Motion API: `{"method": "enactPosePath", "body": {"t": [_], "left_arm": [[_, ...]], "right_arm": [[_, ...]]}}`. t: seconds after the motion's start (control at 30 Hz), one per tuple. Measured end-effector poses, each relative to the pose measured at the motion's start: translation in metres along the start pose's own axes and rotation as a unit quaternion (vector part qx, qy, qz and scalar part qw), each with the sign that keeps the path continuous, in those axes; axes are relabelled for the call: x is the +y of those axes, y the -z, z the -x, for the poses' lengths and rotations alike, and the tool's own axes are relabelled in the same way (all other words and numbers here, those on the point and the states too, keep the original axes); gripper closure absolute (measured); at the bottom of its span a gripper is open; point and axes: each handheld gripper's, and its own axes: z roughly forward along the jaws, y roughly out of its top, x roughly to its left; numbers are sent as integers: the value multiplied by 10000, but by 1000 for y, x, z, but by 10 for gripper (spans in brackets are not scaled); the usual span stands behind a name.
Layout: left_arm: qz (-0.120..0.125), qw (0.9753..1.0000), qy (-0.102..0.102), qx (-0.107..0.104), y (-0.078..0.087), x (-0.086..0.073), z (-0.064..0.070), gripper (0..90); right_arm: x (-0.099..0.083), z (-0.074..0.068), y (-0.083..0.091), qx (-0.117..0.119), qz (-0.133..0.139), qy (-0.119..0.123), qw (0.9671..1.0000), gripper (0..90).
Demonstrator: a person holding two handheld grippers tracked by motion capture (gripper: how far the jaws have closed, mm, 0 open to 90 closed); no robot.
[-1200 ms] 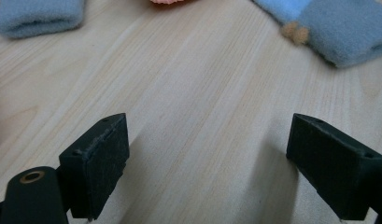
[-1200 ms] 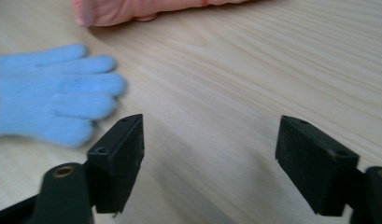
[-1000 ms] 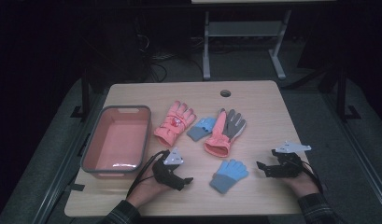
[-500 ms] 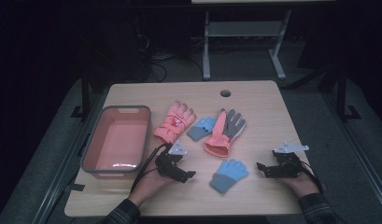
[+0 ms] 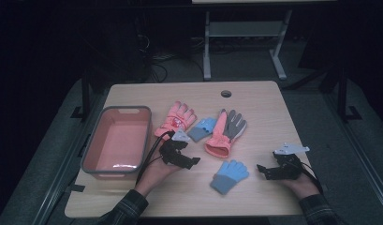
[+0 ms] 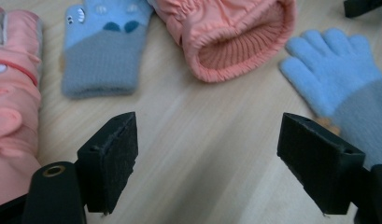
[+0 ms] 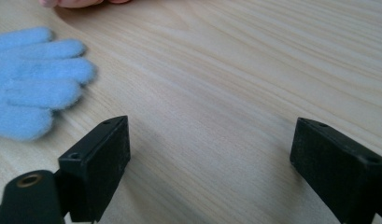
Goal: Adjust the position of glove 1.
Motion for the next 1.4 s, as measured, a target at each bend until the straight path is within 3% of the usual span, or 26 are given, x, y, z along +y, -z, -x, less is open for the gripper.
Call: {"method": "enactPosePath", "body": {"t": [0.13,0.23,0.53,1.07,1.13,1.4], "left_arm": [[57,10000,25,32,-2,5,-3,235],[50,9998,-10,171,-4,13,-9,260],[133,9990,176,400,-15,34,-29,397],[-54,9990,241,370,-53,58,-62,546],[-125,9988,131,460,-60,63,-66,555],[-290,9987,177,370,-74,65,-72,575]], "right_arm": [[0,0,0,16,-5,7,10000,111],[0,0,0,35,-2,38,10000,111],[0,0,0,50,0,50,10000,111],[0,-1,0,69,0,54,10000,112],[0,-1,0,70,0,57,10000,111],[0,-1,0,71,0,54,10000,111]]}}
